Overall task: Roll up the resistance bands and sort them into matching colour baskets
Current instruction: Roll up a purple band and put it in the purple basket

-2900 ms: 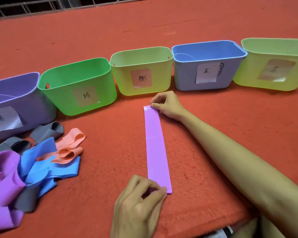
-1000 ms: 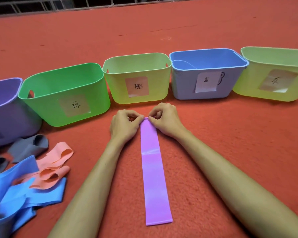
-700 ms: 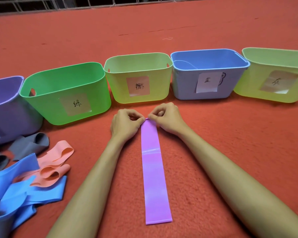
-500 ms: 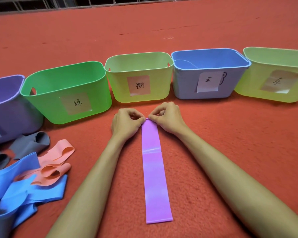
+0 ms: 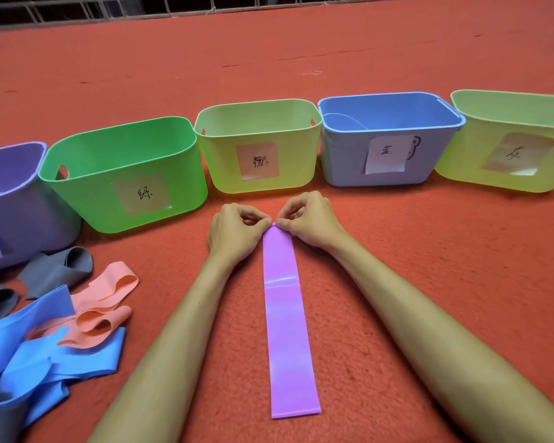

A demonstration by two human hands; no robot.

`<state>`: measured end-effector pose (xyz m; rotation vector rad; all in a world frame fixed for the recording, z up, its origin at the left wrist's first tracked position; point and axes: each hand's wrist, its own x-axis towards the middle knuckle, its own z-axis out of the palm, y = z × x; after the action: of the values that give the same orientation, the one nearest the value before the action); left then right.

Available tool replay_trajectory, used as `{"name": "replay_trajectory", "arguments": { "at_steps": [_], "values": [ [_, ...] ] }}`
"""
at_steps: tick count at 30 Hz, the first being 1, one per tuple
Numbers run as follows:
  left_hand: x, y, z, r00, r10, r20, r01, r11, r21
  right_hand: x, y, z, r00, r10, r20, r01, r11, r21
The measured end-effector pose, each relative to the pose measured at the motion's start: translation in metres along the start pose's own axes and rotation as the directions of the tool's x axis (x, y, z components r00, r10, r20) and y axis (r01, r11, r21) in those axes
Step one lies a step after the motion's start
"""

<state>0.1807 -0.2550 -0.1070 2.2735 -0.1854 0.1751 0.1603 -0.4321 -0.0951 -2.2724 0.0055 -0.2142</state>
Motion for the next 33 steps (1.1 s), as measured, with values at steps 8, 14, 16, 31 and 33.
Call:
{"name": "replay_trajectory", "arguments": {
  "at_steps": [8,14,16,31,33],
  "values": [
    [0.0000,-0.0003,-0.0004,0.999,0.039,0.004,-0.040,0.999,0.020,-0.0028,-0.0009,-0.0049,0.999,0.027,-0.019,-0.025,0.997,0.077],
    [0.0003,-0.0030,-0.0027,0.998,0.065,0.027,-0.065,0.998,-0.005,-0.0045,-0.0027,-0.0065,1.000,0.019,0.001,-0.019,0.999,0.036],
    [-0.0005,-0.0025,-0.0038,0.997,0.061,0.038,-0.060,0.998,-0.025,-0.0050,-0.0030,-0.0070,1.000,0.016,0.012,-0.016,1.000,0.021],
    [-0.0057,0.0019,-0.0057,0.996,0.065,0.063,-0.061,0.996,-0.059,-0.0041,-0.0038,-0.0077,0.997,0.027,0.066,-0.031,0.998,0.056],
    [-0.0053,0.0013,-0.0056,0.996,0.065,0.067,-0.061,0.997,-0.056,-0.0049,-0.0056,-0.0100,0.997,0.023,0.080,-0.028,0.998,0.058]
  ]
}}
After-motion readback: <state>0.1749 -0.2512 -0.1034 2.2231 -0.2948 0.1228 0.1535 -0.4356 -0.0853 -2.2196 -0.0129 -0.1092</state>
